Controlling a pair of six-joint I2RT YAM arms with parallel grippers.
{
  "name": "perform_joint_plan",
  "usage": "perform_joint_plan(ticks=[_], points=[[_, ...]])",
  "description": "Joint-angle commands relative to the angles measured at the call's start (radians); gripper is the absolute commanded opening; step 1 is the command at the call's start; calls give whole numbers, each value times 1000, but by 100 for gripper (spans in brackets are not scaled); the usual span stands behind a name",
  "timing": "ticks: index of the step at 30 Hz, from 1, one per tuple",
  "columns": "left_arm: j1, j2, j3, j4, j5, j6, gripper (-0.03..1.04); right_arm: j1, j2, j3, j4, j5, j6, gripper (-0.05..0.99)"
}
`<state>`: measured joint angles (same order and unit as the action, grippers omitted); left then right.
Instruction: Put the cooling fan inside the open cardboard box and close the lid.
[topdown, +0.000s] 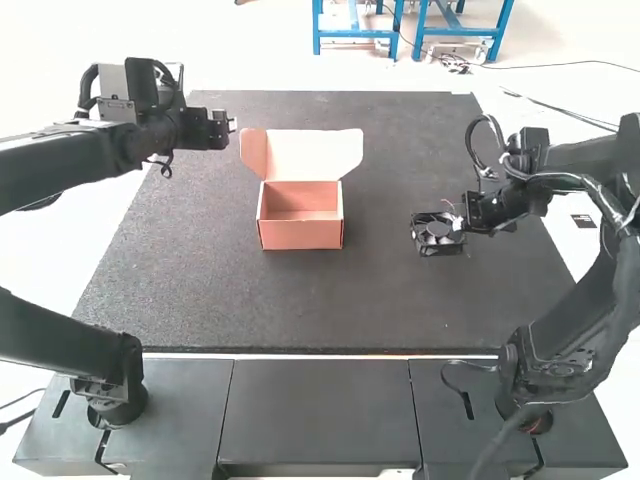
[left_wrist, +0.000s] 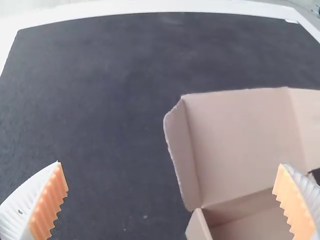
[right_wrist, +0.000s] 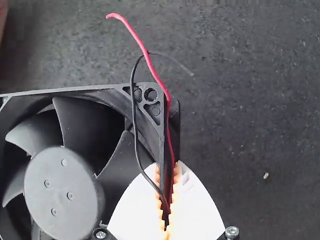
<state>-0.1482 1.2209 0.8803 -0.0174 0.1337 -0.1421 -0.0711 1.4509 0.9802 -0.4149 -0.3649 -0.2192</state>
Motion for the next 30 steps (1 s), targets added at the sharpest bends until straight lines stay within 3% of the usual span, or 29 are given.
perform_joint_plan(ticks=[1,3,7,13,19,23,30], points=[[-5,-34,-9,-6,27,13,97,79,-58,60,-74,-106,-22,-2],[-16,-49,-17,-13,32,13,97,131,-78,81,-122,-128,-5,-2],[-53,-89,-27,-33,35,10,97,269,-115,98,-124,-137,121,-2],[-131,-139,-29,-81,29,3,97,487,-93,120,16,-115,331,-2],[-169,-189,-29,-115,7,-10,97,533,-11,164,96,-54,376,-2],[-169,-207,-37,-116,-6,-10,97,562,57,210,148,-14,397,-2],[-152,-215,-63,-98,-62,-10,97,596,204,364,176,6,399,-2]])
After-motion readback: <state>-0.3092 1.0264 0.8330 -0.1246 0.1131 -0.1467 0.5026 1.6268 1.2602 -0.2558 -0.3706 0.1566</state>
